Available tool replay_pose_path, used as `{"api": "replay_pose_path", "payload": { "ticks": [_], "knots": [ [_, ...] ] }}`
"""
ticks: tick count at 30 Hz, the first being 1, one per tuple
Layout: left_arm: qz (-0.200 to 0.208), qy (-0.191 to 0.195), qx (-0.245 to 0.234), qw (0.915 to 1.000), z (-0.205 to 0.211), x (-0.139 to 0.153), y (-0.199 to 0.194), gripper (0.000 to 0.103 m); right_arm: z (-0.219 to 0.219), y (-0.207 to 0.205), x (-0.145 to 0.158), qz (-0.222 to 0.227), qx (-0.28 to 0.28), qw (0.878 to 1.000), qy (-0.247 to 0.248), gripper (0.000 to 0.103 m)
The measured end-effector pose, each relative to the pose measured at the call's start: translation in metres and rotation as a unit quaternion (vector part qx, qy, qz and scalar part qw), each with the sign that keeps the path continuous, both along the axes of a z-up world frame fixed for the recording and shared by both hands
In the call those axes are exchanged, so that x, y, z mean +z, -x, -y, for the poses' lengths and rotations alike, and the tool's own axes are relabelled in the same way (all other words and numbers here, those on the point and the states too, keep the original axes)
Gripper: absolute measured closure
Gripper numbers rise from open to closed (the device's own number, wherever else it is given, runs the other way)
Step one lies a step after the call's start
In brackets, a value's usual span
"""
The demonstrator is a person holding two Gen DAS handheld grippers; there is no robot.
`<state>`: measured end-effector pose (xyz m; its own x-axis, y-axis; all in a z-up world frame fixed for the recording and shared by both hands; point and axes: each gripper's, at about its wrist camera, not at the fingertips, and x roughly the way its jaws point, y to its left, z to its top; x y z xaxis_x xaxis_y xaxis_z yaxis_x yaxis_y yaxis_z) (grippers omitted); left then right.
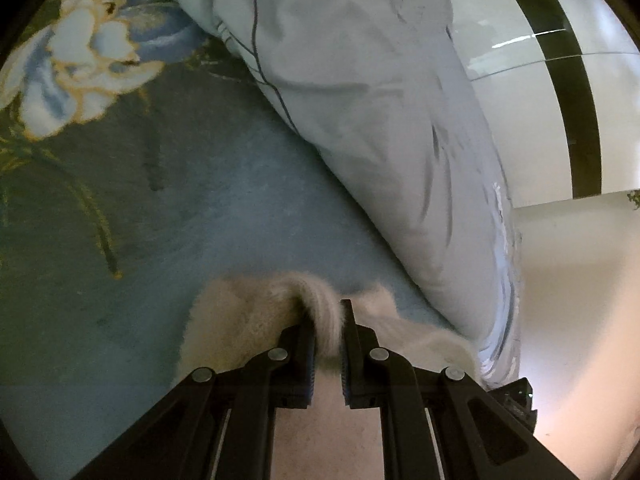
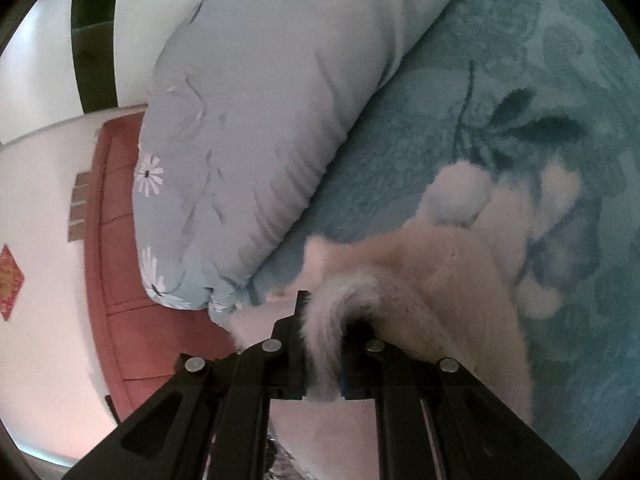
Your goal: Fold clothes
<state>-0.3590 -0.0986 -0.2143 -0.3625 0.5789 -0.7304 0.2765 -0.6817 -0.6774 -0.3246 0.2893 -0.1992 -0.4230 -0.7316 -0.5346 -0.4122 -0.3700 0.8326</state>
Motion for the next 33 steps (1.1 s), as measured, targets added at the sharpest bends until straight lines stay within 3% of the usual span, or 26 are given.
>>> {"api": "replay_pose_path", "payload": {
  "ticks": [3,5,7,10,14,17,19,22,25,28,33],
  "knots": [
    [0.002,-0.016,-0.004,0.9999,0.001,0.004,0.001,0.089,0.003,0.001,0.007,-0.005,0.01,1.0,-0.011,0.09],
    [-0.001,-0.023,-0.007,0.9997,0.005,0.013,0.0,0.084,0.005,0.002,0.014,-0.015,0.016,1.0,-0.018,0.076],
    [-0.012,-0.028,-0.009,0.9995,0.007,0.025,-0.004,0.071,0.005,0.002,0.024,-0.032,0.015,0.999,-0.023,0.044],
    [-0.035,-0.027,-0.011,0.999,0.01,0.048,-0.01,0.057,0.003,0.002,0.046,-0.057,0.005,0.998,-0.039,0.04],
    [-0.048,0.058,-0.038,0.9964,0.012,0.068,-0.015,0.046,-0.013,-0.017,0.069,-0.084,0.0,0.994,-0.063,0.038],
    [-0.04,0.131,-0.078,0.9875,0.011,0.062,-0.028,0.041,-0.029,-0.042,0.071,-0.087,0.011,0.99,-0.114,0.028],
    [-0.025,0.141,-0.096,0.9849,0.014,0.049,-0.039,0.04,-0.038,-0.059,0.059,-0.074,0.021,0.988,-0.138,0.026],
    [0.003,0.142,-0.115,0.9832,0.017,0.02,-0.052,0.038,-0.047,-0.083,0.027,-0.044,0.031,0.991,-0.121,0.026],
    [0.008,0.082,-0.08,0.9934,0.032,0.001,-0.057,0.032,-0.047,-0.094,0.004,-0.035,0.022,0.996,-0.083,0.026],
    [0.021,0.026,-0.055,0.9979,0.044,-0.015,-0.056,0.028,-0.041,-0.092,-0.003,-0.055,0.01,0.997,-0.06,0.025],
    [0.014,0.005,-0.069,0.9975,0.045,-0.021,-0.052,0.019,-0.021,-0.072,-0.006,-0.069,0.036,0.996,-0.048,0.025]
  ]
}}
